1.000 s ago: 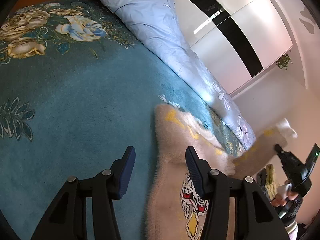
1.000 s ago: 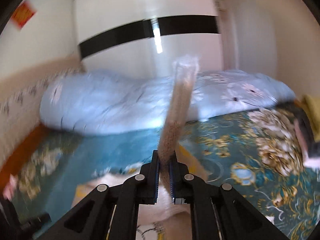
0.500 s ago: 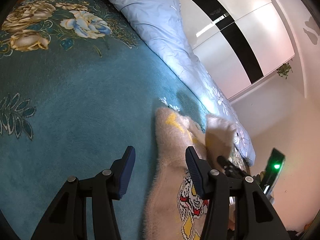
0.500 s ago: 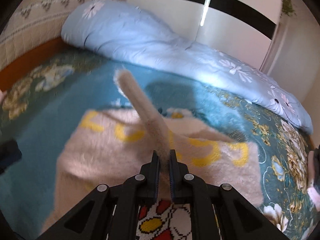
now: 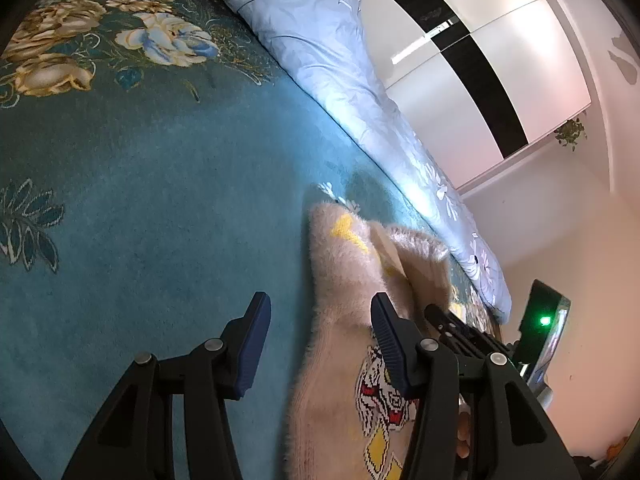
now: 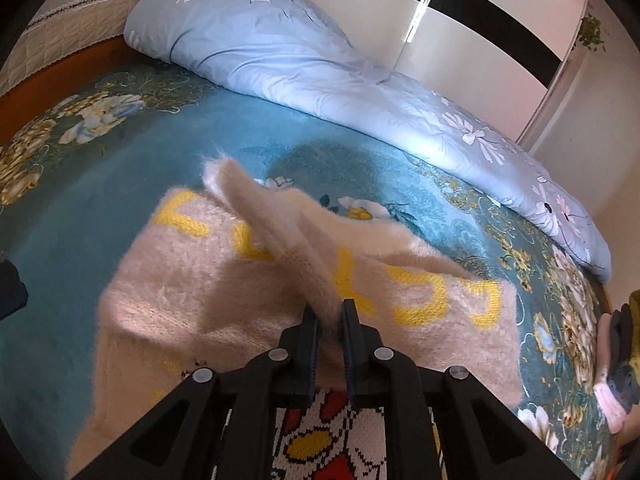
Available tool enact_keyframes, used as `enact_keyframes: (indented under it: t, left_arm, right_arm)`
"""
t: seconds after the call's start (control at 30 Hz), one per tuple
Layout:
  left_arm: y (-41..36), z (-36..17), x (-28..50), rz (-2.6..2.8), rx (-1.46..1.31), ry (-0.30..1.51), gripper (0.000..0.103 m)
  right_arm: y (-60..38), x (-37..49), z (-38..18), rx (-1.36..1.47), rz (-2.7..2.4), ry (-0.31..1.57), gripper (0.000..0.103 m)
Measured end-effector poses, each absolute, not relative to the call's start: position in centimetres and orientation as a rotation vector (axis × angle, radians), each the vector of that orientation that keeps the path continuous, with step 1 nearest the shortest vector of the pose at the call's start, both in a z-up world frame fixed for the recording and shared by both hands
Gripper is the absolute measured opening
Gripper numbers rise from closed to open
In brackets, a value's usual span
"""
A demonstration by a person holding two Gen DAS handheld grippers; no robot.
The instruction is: Fold clothes
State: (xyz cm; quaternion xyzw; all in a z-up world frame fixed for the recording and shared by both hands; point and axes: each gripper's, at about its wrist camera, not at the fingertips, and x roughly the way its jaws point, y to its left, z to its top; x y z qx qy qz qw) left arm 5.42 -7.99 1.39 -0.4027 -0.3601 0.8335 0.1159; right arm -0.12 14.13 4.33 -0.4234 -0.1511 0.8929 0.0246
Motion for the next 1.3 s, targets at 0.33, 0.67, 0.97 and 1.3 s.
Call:
enact_keyframes:
  t: [0.33, 0.67, 0.97, 1.3]
  left_arm:
    - [-7.7, 1.3, 5.4, 2.437, -1.191, -1.049, 0.053]
    - [-7.8, 1.3, 5.6, 2.437, -1.192, -1.043, 0.053]
    - [-5.7, 1.4, 5.3, 2.418, -1.218, -0.928, 0.053]
    - [-3.4, -0.7, 5.1, 2.286, -1.349, -0.859, 0.053]
  right_arm:
    - [12.7, 1.5, 7.4, -1.309, 2.886, -0.396, 0.023]
    - [15.0, 4.5, 12.9, -1.186, 3.059, -0.272, 0.024]
    - [34.8, 8.2, 7.7, -1.302, 2.722, 0.580, 0.029]
    - [38.3, 14.9, 0.3, -1.445, 2.584, 1.113, 0.047]
